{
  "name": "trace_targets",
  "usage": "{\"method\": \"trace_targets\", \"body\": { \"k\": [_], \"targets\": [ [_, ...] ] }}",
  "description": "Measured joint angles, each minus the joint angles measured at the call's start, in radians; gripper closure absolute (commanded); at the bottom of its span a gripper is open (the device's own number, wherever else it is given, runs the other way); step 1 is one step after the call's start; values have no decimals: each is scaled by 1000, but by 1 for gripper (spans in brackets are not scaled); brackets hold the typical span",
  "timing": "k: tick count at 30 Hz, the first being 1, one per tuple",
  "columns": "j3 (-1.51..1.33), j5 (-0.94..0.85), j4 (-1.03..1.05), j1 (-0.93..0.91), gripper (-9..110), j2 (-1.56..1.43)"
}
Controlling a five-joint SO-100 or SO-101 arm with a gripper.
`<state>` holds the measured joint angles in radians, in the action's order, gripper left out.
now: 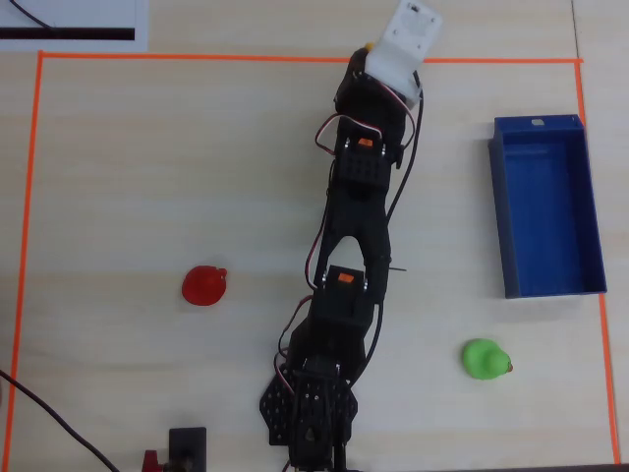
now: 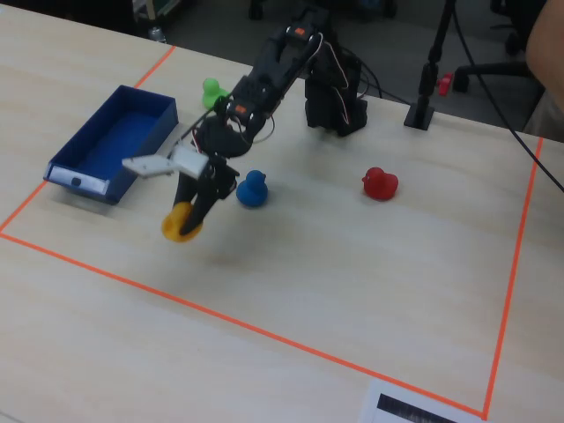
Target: Grasp yellow duck and put it into box.
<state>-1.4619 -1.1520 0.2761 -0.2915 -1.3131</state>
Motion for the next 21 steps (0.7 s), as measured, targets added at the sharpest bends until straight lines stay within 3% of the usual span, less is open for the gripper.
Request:
{"method": "trace_targets", "body": {
  "k": [4,8,21],
  "targets": [
    [9,55,150,-98,101,-219],
    [89,77,210,-238,101,-253],
    [545,77,430,-667,101,196]
  ]
}}
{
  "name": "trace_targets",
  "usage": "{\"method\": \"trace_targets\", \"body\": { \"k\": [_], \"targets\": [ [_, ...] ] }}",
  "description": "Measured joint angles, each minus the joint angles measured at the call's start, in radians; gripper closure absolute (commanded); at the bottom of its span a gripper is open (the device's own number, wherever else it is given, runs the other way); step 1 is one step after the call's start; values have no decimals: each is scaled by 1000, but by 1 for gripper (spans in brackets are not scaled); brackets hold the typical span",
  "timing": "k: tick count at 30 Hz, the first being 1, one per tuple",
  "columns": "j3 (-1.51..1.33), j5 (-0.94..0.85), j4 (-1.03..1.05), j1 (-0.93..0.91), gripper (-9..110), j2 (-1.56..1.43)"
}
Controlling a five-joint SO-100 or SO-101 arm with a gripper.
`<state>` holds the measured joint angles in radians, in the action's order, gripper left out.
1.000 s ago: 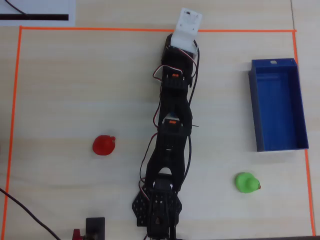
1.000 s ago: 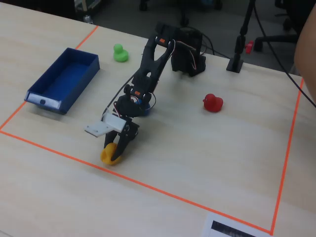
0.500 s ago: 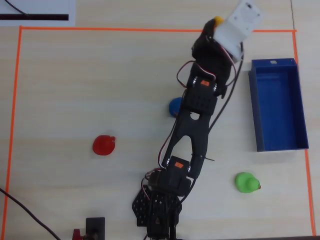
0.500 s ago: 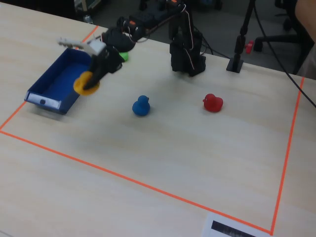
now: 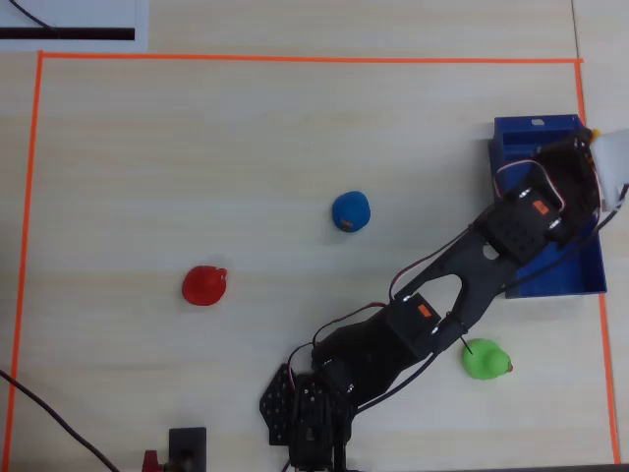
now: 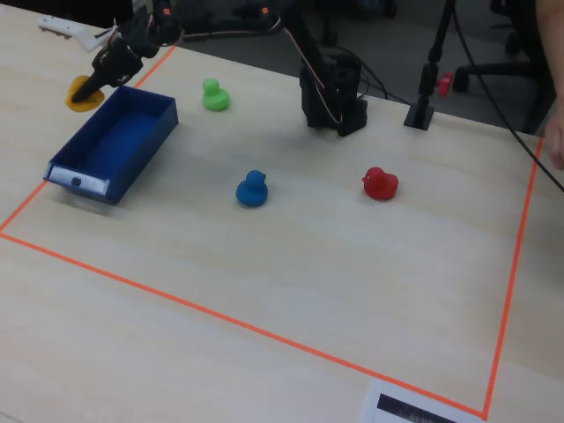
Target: Grasp yellow duck and put it into box.
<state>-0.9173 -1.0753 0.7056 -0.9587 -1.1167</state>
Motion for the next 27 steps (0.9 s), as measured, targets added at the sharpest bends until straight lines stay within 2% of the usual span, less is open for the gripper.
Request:
{"method": "trace_targets", "body": {
  "k": [5,14,16,17,22,27],
  "targets": [
    [144,-5,25,-46,101,186],
    [152,-64,-20,-46,101,351],
    [152,-77,-46,-46,98,376],
    [152,-83,-54,-46,90,387],
    [141,-89,-57,-48,71,408],
    [141,-89,-57,-32,67,408]
  ]
}}
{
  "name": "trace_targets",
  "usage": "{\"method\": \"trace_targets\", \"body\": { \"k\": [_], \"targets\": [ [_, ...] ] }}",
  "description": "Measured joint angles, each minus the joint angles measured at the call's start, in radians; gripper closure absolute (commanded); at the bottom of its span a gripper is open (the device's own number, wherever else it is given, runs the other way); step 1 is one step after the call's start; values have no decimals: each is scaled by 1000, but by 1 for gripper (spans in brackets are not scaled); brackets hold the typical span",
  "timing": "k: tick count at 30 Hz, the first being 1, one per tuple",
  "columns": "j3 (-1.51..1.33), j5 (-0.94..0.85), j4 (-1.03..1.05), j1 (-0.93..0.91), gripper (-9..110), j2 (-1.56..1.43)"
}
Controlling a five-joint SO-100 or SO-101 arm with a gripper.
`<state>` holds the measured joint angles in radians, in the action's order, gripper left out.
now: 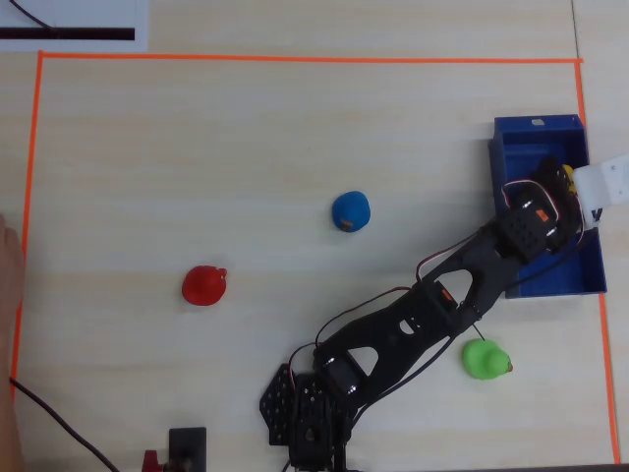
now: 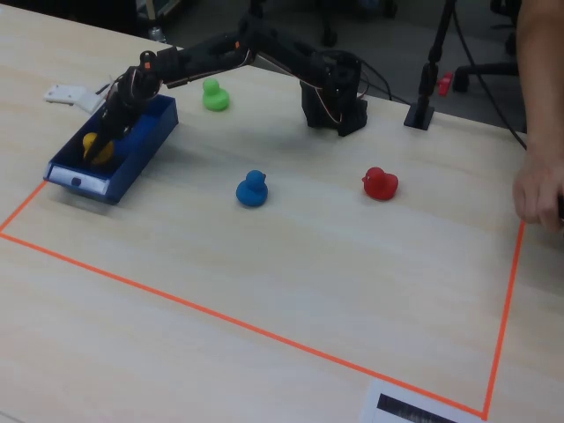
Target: Grasp yellow duck and put it into box.
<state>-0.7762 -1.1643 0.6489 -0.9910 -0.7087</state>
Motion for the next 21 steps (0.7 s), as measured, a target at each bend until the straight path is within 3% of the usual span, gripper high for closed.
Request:
{"method": "trace_targets", "body": {
  "k": [5,11,13,16,21],
  "targets": [
    [0,26,0,17,61,-2],
    [12,94,63,20,63,-106],
    [48,135,115,21,70,-167],
    [129,230,215,21,90,-261],
    [160,377,342,46,101,-449]
  ]
}}
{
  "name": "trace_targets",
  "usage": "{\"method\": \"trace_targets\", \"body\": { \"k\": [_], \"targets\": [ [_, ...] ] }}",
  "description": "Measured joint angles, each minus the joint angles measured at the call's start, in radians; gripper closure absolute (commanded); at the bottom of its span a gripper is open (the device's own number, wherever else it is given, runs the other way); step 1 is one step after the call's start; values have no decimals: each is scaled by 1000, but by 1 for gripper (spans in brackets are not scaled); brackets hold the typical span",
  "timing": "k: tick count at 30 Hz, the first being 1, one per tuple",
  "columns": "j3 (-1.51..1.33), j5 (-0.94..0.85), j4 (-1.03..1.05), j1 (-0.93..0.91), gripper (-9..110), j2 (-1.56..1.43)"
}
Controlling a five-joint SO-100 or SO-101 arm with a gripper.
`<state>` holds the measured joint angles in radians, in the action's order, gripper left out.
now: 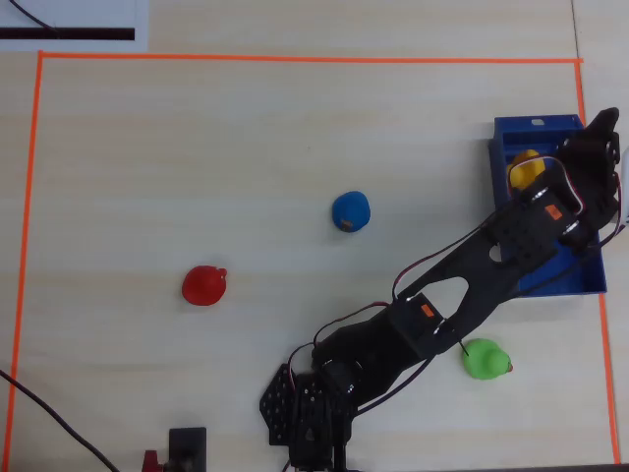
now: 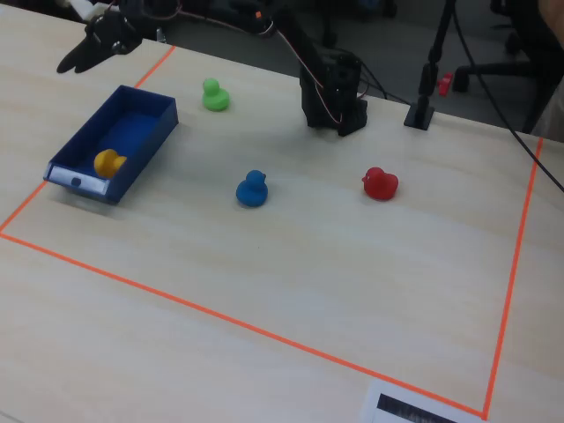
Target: Grasp yellow duck and put it into box.
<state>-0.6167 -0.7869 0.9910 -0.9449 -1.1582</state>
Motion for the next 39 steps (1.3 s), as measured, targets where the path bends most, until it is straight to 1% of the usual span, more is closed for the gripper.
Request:
{"method": "trace_targets", "body": {
  "k": [3,8,18,24,27,32,35,39],
  "targets": [
    [-97,29,17,64,101,-143],
    [-439,31,-38,252,101,-443],
    [-1147,-126,-25,747,101,-1014],
    [-1632,-195,29,965,101,-1378],
    [-1844,-244,78,997,101,-1551],
    [-2129,-350,140,992,101,-1793],
    [-2258,-407,152,991,101,-1908],
    [-2399,-485,152,937,101,-2029]
  ]
}}
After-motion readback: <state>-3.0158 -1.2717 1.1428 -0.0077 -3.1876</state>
